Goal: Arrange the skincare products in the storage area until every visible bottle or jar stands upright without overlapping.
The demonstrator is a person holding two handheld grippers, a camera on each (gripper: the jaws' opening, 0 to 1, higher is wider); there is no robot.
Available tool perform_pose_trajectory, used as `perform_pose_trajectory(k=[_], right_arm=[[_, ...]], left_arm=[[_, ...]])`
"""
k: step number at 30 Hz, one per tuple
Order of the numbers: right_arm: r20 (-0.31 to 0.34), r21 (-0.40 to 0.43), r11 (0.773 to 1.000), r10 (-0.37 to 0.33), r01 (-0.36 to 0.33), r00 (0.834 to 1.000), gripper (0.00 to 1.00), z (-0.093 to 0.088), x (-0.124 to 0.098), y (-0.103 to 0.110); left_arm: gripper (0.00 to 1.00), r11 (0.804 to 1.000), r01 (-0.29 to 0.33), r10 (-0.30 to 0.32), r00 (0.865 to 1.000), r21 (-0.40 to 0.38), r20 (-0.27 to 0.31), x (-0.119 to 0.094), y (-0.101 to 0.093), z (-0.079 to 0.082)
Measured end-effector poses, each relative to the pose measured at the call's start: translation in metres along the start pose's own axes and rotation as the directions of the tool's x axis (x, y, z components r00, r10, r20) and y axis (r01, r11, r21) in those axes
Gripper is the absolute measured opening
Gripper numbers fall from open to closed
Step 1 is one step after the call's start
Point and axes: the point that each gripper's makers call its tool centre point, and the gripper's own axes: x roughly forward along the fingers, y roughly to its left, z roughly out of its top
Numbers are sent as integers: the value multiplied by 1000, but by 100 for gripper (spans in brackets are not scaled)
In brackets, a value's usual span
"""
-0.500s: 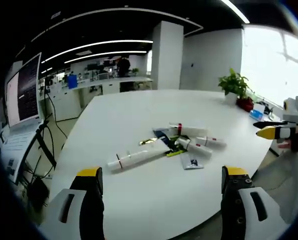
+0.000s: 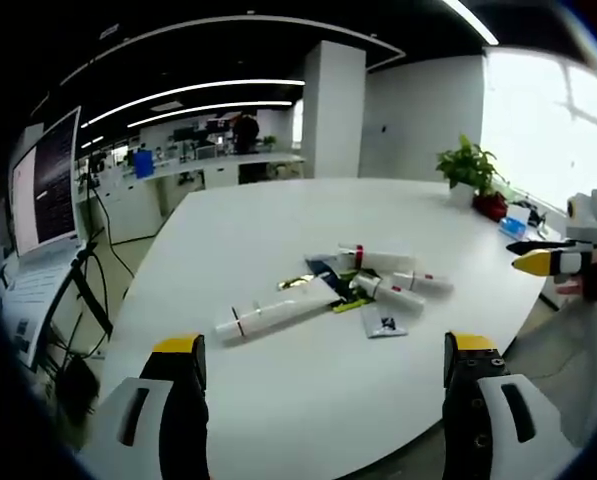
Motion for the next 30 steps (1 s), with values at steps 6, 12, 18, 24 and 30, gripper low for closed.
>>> perform_pose_trajectory(k=[6,12,18,24,30], right_arm=[[-1,2,1000,0,0,1000,100,0,0,0],[-5,7,1000,0,0,1000,100,-1,0,0],[-18,3,1000,1,-1,1000,100,-3,1,0],[-33,7,1000,-4,4,999,100,-6,1,-1],[-50,10,1000,-1,2,999,100,-9,2,-1]], left_arm=[[97,1000,0,0,1000,0,0,0,0,0],[97,1000,3,-3,1000,7,-1,0,-1,0],[97,1000,4,-4,1000,6,0,0,-2,0],[97,1000,-3,3,1000,10,-1,0,-1,0],[97,1000,-4,4,1000,11,-2,0,0,0]])
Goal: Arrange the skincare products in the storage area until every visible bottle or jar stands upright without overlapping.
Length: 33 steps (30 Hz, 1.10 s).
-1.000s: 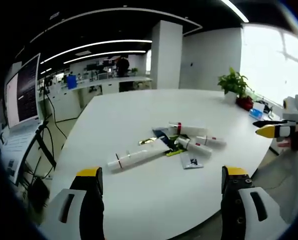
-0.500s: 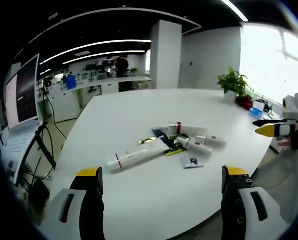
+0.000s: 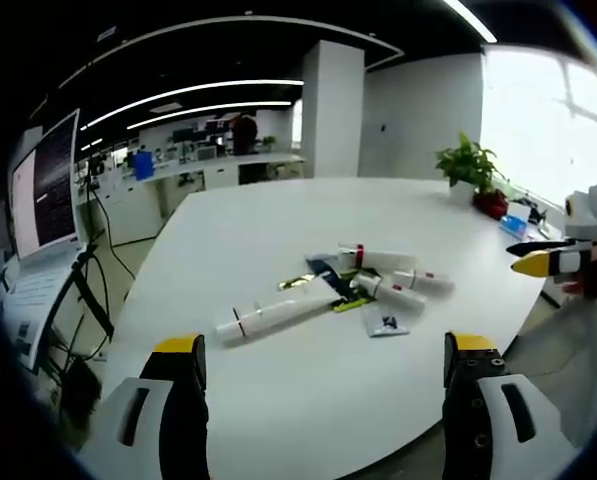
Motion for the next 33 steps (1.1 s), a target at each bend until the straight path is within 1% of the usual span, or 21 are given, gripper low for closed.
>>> perform_pose_trajectory(k=[9,22,26,33], right_arm=[[-22,5,1000,4,-4,1000,100,-4,2,0],[-53,4,1000,10,-9,999,100,-7,7,0],[-66,13,1000,13,-12,998,95,-8,9,-1],[-93,-4,1000,14,-14,996,94,-11,16,-6]], left_arm=[[97,1000,2,-2,1000,2,-4,1,0,-1],[97,1000,14,-14,1000,-20,-5,5,1,-2],[97,999,16,-16,1000,-30,-1,5,1,-1],[97,999,16,-16,1000,-45,5,5,2,-1]])
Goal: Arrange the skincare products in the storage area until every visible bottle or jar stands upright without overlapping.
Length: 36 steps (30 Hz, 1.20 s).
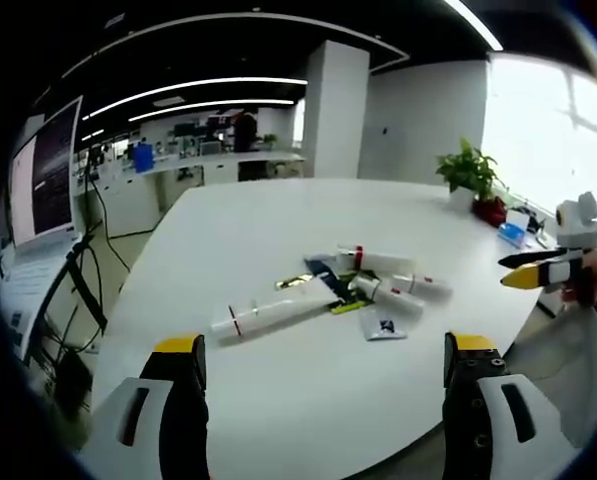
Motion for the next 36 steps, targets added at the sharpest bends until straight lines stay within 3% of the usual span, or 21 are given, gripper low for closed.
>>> perform_pose_trajectory(k=[9,36], right_arm=[[-33,-52,999,4,-6,999,91,3,8,-12],[-108,-239,966,77,-101,991,82,55,67,-54]], left_arm=[[97,1000,9,-9,1000,-3,-6,1,-1,-1],[96,1000,12,-13,999,-26,-30,7,1,-6]])
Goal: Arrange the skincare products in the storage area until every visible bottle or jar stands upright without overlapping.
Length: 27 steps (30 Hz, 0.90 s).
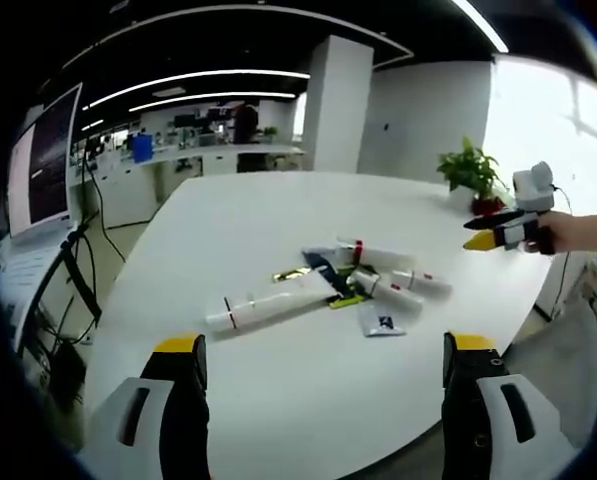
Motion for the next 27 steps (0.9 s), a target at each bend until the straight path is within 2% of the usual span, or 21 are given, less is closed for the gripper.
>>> perform_pose_trajectory(k=[15,17,22,27], right_arm=[[-86,-83,995,44,-51,995,73,9,33,-12],[-98,-70,995,60,-67,993,72,8,40,-13],[-143,-127,988,73,-91,987,73,7,54,-9],[-186,-150,984,69,-97,980,71,6,69,-13]], left_arm=[[95,1000,-9,9,1000,-24,-9,3,4,-2],[95,1000,-8,8,1000,-26,-11,3,4,-2],[95,999,-12,12,1000,-34,-13,4,5,-3],[95,999,-13,13,1000,-38,-18,7,6,-5]])
